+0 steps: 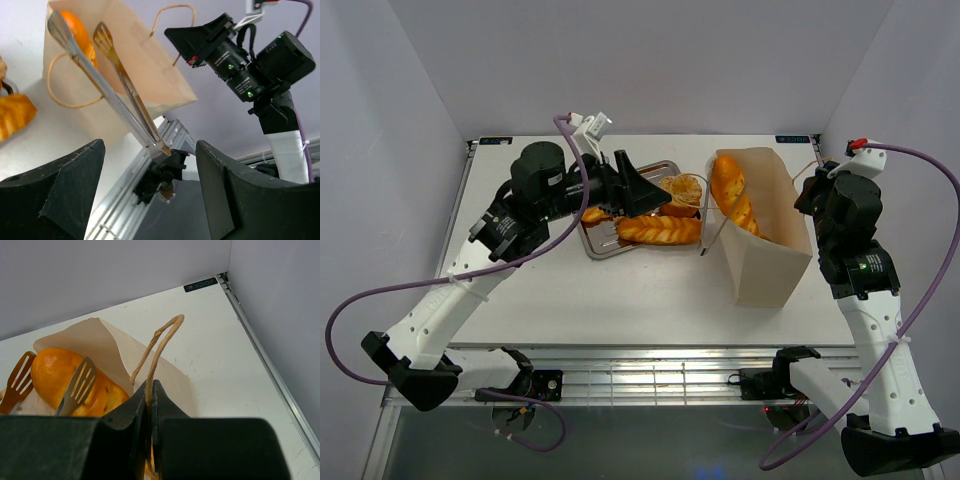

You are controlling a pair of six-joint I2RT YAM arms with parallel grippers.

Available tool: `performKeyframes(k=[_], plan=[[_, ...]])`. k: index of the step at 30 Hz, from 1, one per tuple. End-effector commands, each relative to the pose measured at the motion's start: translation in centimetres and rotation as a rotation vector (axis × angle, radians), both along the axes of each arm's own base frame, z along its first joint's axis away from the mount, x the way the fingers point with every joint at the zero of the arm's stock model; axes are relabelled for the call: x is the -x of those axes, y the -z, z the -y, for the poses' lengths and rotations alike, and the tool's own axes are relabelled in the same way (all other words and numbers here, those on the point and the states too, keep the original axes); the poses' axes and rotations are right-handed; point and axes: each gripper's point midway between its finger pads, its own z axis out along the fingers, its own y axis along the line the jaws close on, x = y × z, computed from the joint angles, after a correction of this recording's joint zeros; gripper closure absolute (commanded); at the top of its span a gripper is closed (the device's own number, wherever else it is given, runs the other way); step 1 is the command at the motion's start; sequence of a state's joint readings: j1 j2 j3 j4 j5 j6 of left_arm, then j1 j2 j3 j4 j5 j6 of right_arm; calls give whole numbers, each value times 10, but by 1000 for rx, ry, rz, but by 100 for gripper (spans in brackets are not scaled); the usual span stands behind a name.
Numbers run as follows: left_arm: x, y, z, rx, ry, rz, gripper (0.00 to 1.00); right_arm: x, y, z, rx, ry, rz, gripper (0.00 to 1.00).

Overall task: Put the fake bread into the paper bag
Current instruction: Pick up the clamp from the paper bag.

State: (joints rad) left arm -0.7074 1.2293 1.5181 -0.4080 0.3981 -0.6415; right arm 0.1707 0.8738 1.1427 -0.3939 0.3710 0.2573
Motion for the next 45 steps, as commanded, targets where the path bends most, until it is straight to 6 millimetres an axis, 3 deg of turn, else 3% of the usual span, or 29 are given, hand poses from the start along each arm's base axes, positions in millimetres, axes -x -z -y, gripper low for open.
performKeyframes(k=[1,7,13,36,45], plan=[[8,18,-2,11,-23,-181,16,4,-25,-1,-13,-6,79,92],[16,50,11,33,41,-333,16,6,-29,-2,-26,-15,97,92],[16,65,24,65,86,-425,16,6,-29,-3,-32,-19,100,92],[25,84,85,73,271,-523,17,6,-28,-1,-30,-9,103,92],[25,87,97,78,286,-538,22,7,-29,0,-24,-2,104,92]])
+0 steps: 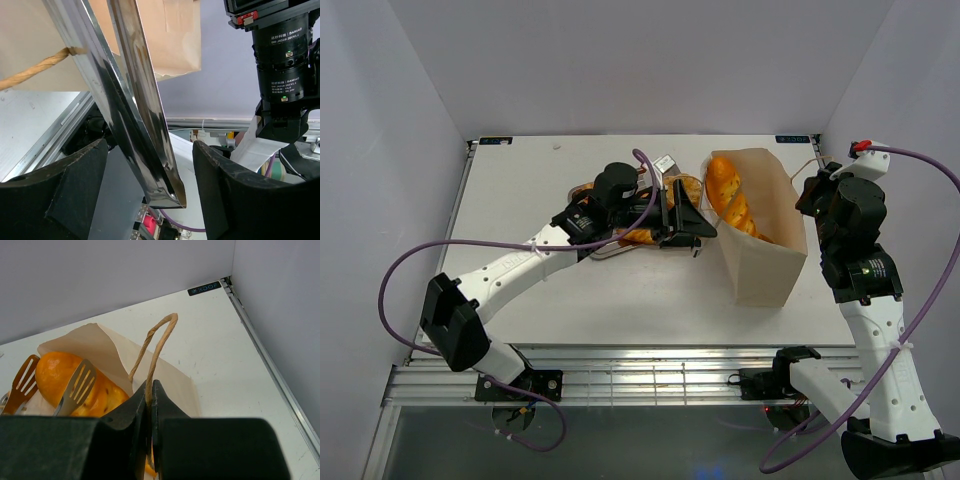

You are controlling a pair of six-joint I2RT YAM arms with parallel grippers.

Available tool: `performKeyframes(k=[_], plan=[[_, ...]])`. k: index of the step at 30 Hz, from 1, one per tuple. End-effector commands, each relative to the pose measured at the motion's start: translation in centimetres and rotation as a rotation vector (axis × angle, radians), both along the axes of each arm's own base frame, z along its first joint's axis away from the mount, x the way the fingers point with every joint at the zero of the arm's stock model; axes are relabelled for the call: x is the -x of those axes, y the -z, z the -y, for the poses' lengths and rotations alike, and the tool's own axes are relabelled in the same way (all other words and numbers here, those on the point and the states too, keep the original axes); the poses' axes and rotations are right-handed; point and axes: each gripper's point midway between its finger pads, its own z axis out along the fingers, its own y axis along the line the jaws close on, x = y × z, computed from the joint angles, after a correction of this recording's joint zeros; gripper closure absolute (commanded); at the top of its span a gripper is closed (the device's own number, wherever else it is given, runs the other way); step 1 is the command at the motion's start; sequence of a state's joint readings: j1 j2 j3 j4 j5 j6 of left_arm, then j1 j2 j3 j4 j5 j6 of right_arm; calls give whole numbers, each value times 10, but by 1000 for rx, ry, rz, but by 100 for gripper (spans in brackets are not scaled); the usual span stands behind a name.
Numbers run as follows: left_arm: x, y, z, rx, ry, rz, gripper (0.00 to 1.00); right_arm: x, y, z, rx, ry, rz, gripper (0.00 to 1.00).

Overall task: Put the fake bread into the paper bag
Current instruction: Pick up the clamp from the paper bag.

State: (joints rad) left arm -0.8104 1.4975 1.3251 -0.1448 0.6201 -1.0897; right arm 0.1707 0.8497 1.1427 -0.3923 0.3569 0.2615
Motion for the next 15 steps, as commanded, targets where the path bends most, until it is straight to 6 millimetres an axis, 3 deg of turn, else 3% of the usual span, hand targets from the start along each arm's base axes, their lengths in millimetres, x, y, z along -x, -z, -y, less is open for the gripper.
performKeyframes(k=[1,10,15], plan=[[5,-31,3,70,18,51,22,1,-21,1,-14,10,76,92],[5,-30,14,80,53,43,37,3,-25,2,-17,12,87,92],[13,-40,10,107,72,59,56,3,-26,2,-16,12,88,92]])
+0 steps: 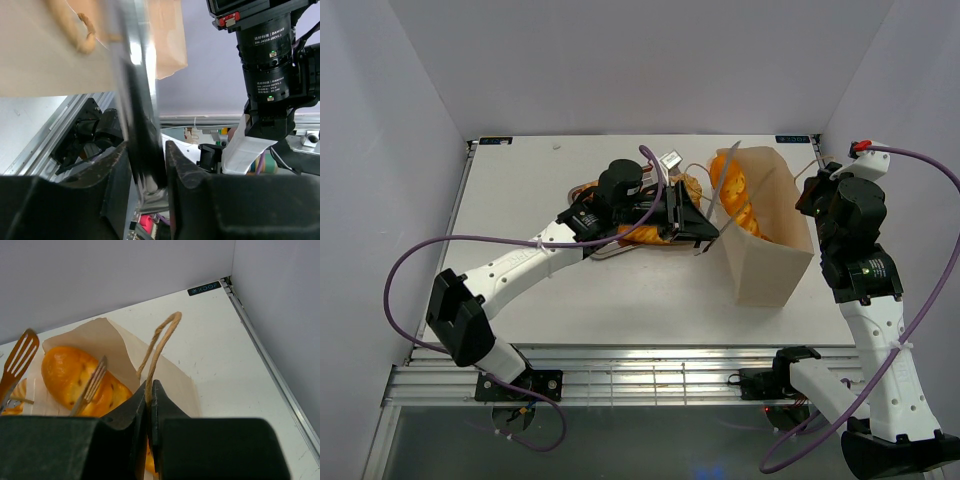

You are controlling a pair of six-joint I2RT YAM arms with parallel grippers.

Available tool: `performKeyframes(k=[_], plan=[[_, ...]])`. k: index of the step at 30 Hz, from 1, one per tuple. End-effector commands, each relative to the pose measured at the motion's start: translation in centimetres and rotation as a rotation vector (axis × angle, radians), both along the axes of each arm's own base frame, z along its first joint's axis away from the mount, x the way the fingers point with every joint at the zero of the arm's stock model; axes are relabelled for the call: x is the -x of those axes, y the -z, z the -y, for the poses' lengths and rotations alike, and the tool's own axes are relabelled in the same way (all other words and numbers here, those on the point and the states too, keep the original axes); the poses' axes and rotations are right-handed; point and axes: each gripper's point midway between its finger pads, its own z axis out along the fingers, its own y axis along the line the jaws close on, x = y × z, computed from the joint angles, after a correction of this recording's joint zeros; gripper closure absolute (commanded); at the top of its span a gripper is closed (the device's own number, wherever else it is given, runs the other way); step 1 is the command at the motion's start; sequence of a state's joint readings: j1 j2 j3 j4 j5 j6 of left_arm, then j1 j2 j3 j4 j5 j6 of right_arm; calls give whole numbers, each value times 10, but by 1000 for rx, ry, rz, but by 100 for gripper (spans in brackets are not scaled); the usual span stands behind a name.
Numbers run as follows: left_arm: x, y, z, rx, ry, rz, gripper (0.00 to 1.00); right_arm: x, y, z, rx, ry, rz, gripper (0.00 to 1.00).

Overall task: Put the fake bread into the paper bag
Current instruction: Pick up the clamp from the paper bag.

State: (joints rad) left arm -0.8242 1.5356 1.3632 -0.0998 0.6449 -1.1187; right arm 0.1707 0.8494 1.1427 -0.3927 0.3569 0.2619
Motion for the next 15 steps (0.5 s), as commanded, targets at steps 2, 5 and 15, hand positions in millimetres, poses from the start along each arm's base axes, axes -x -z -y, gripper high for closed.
performKeyframes(k=[2,5,15], plan=[[13,-35,-5,78,41,75,70,3,-27,1,-19,8,90,92],[16,-39,-7,80,46,88,82,2,-25,1,-24,7,87,92],[16,-54,-27,44,-39,170,100,7,-31,5,-13,21,97,92]])
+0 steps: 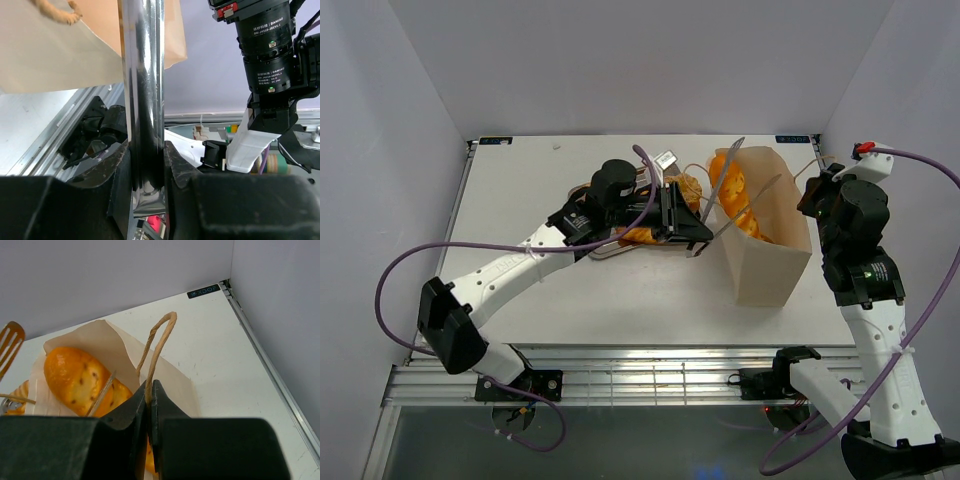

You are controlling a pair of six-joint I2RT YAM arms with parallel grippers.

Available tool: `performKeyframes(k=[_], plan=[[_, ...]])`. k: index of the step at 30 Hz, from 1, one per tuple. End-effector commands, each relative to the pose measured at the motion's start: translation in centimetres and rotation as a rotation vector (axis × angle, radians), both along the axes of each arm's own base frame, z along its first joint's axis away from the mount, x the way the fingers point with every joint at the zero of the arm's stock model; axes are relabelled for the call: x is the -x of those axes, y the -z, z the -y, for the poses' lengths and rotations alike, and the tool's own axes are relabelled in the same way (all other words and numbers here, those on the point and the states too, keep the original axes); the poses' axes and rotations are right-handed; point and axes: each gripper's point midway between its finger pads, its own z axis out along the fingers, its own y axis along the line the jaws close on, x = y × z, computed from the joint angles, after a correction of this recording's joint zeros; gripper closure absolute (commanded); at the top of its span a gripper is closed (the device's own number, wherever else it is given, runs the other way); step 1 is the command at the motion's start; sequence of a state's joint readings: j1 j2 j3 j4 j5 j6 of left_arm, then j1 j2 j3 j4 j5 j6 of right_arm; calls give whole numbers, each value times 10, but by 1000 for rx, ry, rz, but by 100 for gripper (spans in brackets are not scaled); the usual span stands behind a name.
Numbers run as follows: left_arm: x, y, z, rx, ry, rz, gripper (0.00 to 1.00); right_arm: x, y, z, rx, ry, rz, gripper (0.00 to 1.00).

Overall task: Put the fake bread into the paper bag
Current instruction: Pick up the clamp from the paper bag.

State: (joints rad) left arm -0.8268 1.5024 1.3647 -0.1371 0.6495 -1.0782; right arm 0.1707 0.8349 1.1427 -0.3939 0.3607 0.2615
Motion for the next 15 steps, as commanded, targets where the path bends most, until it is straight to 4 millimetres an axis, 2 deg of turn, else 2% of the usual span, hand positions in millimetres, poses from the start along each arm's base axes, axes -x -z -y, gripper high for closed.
performKeyframes(k=[1,2,3,4,5,7,10,11,12,13,15], plan=[[9,-55,-28,48,-85,166,100,4,-28,3,-12,15,85,92],[-2,-55,-35,23,-156,213,100,4,-27,3,-12,15,83,92],[-3,-52,-42,-9,-188,223,100,4,-28,3,-14,13,87,92],[-2,-64,-54,-4,-228,267,100,4,-27,2,-14,9,84,92],[-10,-60,-64,-51,-293,302,100,4,-24,2,-13,9,79,92],[-7,-76,-83,-45,-347,377,100,2,-22,2,-14,10,75,92],[-16,-79,-115,-115,-469,487,100,1,-20,2,-12,13,67,92],[-11,-82,-137,-147,-525,512,100,1,-20,2,-11,13,67,92],[-27,-79,-162,-221,-660,556,100,2,-22,3,-9,15,73,92],[-31,-72,-180,-274,-729,571,100,3,-23,4,-4,19,72,92],[-35,-44,-220,-418,-850,589,100,3,-24,4,0,20,76,92]])
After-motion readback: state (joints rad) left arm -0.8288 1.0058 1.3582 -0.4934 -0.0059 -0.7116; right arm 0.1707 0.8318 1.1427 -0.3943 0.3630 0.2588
